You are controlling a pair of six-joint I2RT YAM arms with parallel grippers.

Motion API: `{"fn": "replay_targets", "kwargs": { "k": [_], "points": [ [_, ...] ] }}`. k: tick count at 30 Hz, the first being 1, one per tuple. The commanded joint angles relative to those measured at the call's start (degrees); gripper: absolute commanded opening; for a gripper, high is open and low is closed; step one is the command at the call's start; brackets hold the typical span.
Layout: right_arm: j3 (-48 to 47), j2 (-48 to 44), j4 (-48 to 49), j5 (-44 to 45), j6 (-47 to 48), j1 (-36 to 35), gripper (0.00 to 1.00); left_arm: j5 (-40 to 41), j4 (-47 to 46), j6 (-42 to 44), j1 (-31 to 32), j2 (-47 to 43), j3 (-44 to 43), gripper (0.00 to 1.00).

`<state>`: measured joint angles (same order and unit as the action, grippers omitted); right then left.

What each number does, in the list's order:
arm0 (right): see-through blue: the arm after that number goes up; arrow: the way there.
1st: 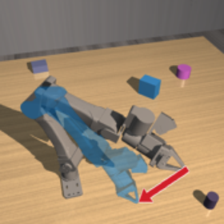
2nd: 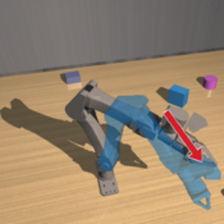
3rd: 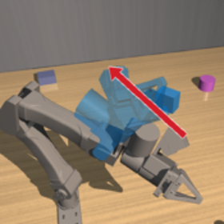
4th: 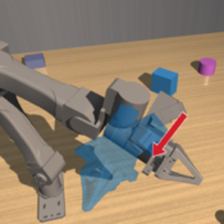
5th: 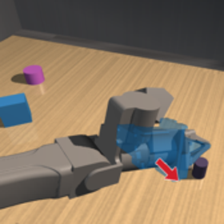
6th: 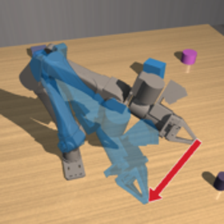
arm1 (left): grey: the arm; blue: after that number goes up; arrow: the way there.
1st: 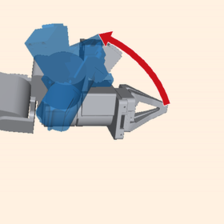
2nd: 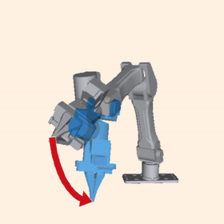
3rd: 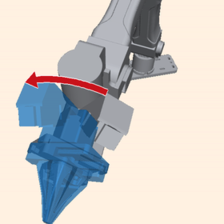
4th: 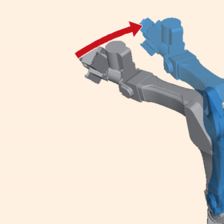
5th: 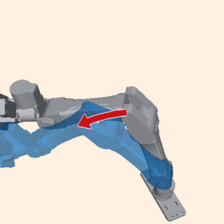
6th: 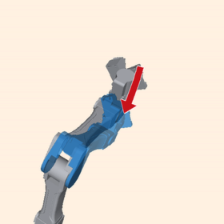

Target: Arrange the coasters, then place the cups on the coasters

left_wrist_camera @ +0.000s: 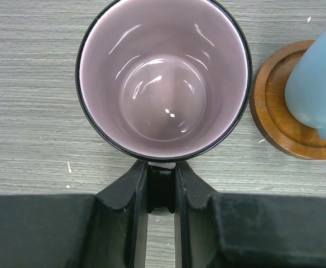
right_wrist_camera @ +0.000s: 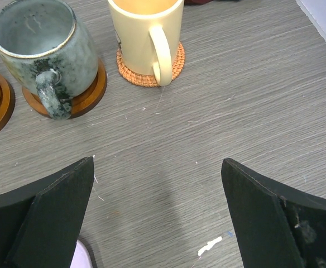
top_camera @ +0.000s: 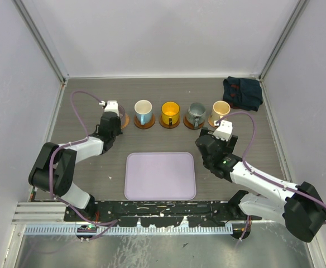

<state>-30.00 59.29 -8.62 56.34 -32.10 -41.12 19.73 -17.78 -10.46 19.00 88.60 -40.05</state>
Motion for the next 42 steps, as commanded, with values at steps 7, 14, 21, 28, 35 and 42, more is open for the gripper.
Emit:
{"fn": "replay_targets", "kwargs": {
  "k": [7,14,21,28,35,42],
  "points": [
    [-0.6,0.7,1.4,0.1,-1.7,0.2,1.00,1.2,-10.4,-0.7,-0.4,-1.4,-0.9,0.00],
    [-1.0,1.7,1.5,-0.4,-1.8,0.2,1.00,0.9,-10.4,-0.8,-0.4,-0.6,-1.5,0.00],
    [-1.0,1.3,1.5,-0.2,-1.7,0.2,1.00,1.2,-9.0,-1.5,-0.3,-0.5,-2.0,0.01],
    [-1.0,1.3,1.5,-0.2,-1.6,0.2,1.00,1.5,-7.9,-2.0,-0.4,-0.1,-2.7,0.06],
    [-0.7,1.2,1.5,-0.3,-1.6,0.3,1.00,1.4,-7.6,-2.8,-0.3,0.7,-3.1,0.12],
    [-0.4,1.1,1.5,-0.3,-1.5,0.2,1.00,1.8,-6.7,-3.0,-0.4,0.8,-3.6,0.21]
  ]
}}
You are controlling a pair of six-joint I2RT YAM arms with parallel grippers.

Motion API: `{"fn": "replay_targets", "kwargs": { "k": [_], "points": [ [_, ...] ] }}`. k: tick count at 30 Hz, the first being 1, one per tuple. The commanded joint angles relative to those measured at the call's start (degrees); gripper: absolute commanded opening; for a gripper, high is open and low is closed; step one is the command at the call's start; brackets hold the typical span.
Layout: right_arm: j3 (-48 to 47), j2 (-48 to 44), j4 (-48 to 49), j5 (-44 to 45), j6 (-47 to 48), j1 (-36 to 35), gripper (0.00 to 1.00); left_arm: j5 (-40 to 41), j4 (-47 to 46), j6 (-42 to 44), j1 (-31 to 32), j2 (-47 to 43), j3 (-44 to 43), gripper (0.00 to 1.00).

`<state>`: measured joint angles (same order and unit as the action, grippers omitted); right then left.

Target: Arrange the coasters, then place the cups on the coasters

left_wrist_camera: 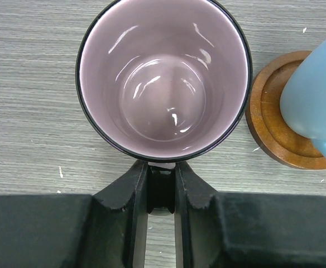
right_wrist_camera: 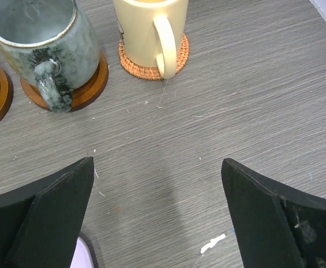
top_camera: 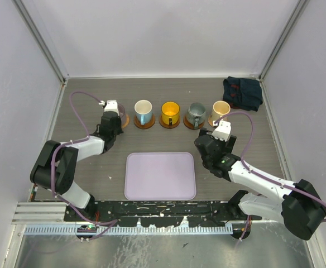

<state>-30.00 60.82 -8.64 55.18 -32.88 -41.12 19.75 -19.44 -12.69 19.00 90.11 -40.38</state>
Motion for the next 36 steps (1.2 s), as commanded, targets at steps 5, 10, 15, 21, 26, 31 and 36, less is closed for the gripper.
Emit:
{"fn": "replay_targets", "kwargs": {
  "k": [5,10,15,21,26,31,36],
  "points": [
    [-0.5,-0.5,1.5,0.8,-0.8,0.2,1.00,2.2,-4.2,-1.0,-0.3,-1.0,-3.3,0.31],
    [-0.4,-0.4,1.5,0.6,-0.9,0.2,1.00,3.3,-3.4,-1.3,-0.4,-1.8,-3.0,0.36],
    [-0.5,-0.6,1.5,0.5,-1.0,0.2,1.00,3.6,-2.4,-1.3,-0.3,-2.8,-2.9,0.37],
    [-0.5,-0.9,1.5,0.5,-1.0,0.2,1.00,4.0,-1.1,-1.9,-0.4,-5.1,-1.8,0.38],
    [-0.5,-1.0,1.5,0.2,-1.0,0.2,1.00,4.1,0.6,-2.3,-0.3,-7.1,-1.2,0.39],
    [-0.9,-1.6,0.6,0.1,-1.6,0.2,1.00,5.0,3.1,-2.5,-0.4,-9.5,-0.7,0.40],
    [-1.6,-4.3,-0.9,2.2,-1.2,0.2,1.00,7.0,8.6,-3.3,-0.4,-14.4,-0.8,0.43]
  ]
}}
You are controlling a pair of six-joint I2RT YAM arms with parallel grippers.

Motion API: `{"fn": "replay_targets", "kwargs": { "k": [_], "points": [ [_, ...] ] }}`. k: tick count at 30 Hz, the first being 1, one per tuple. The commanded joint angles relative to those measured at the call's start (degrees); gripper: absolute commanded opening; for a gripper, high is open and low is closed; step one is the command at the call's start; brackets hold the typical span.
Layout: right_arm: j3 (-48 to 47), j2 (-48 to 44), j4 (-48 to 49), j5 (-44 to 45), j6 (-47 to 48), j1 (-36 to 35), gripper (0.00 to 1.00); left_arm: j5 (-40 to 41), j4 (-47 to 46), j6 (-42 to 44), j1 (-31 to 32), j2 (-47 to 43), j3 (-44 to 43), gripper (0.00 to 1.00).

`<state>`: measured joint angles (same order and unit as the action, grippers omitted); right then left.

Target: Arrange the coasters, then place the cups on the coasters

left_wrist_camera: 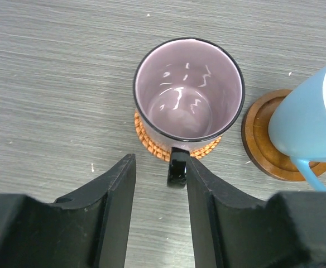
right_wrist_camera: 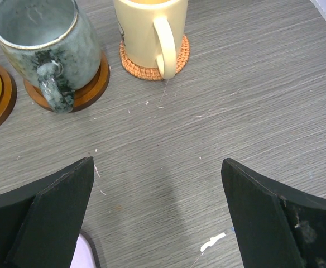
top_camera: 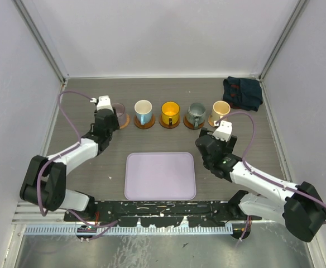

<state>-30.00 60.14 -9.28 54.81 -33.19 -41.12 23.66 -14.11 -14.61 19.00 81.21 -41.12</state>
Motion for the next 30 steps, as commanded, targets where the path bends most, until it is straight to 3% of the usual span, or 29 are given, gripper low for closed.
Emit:
{"fn": "replay_targets", "kwargs": {
  "k": [1,8,10,11,12,20,30],
  "points": [
    [-1.7,-4.7,-0.4,3.7,-0.5,0.3,1.00,3.7,4.8,-1.7,-0.3,-6.8,0.0,0.44],
    [0.3,-15.3,4.7,7.5,7.1,6.0,1.00,7.7,13.2,-1.8,-0.5,-19.1,0.7,0.63],
    [0.8,-17.7,4.8,6.3,6.2,9.1,1.00,8.7,15.9,-1.7,-0.5,-22.0,0.6,0.79],
    [0.9,-18.8,4.4,6.1,5.3,10.6,1.00,9.3,17.9,-1.8,-0.5,-23.1,0.5,0.97],
    [0.8,-19.8,3.7,6.6,4.0,11.7,1.00,9.8,19.4,-2.1,-0.5,-24.4,0.4,0.99],
    [-2.3,-27.1,-4.0,13.2,-3.2,13.9,1.00,14.7,30.9,-6.3,-0.5,-35.9,0.7,0.98],
    [-7.1,-32.2,-15.1,18.5,-8.7,14.0,1.00,13.1,41.5,-9.2,-0.5,-46.3,1.2,0.98]
  ]
}}
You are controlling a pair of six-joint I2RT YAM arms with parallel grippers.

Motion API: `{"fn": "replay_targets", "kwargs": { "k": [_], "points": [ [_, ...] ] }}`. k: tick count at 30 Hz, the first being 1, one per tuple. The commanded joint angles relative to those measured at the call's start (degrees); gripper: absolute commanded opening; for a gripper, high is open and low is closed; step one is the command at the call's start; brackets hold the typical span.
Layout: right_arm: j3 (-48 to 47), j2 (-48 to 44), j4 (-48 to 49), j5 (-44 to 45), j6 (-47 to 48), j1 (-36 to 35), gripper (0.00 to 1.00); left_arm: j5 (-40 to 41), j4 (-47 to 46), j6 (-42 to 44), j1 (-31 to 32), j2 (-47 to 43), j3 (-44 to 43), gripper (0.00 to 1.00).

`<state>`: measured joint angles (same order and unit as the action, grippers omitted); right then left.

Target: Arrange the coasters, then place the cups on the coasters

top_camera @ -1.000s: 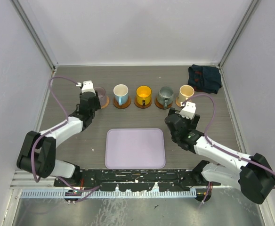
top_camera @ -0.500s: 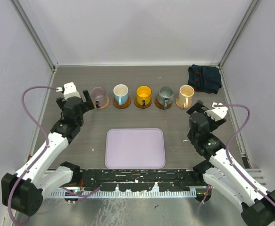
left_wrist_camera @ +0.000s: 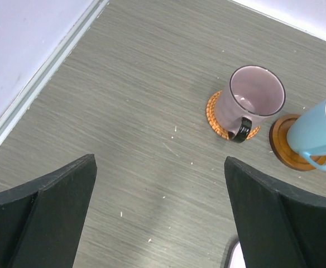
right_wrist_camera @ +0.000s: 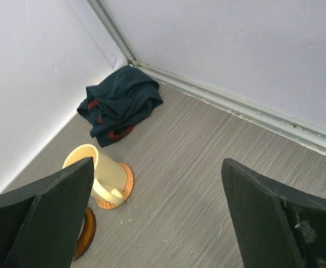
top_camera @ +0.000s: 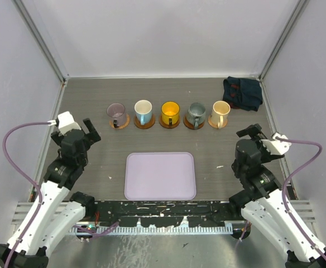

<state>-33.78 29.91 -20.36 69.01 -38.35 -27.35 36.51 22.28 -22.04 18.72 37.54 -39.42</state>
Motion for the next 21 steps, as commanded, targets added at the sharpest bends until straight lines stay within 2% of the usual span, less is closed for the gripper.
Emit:
{"fn": "replay_targets", "kwargs": {
  "k": [1,11,21],
  "points": [
    [-3.7,-2.4,-4.8,4.5,-3.9,0.2,1.00,0.1,6.5,-2.1,-0.2,-3.5,-0.8,0.98],
    [-4.9,-5.8,-8.7,5.1,-5.5,0.2,1.00,2.3,14.2,-7.3,-0.2,-5.6,-2.5,0.98],
    [-5.1,-5.1,-9.3,5.3,-5.8,0.2,1.00,4.7,13.9,-8.0,-0.2,-12.5,0.6,0.98]
  ]
}}
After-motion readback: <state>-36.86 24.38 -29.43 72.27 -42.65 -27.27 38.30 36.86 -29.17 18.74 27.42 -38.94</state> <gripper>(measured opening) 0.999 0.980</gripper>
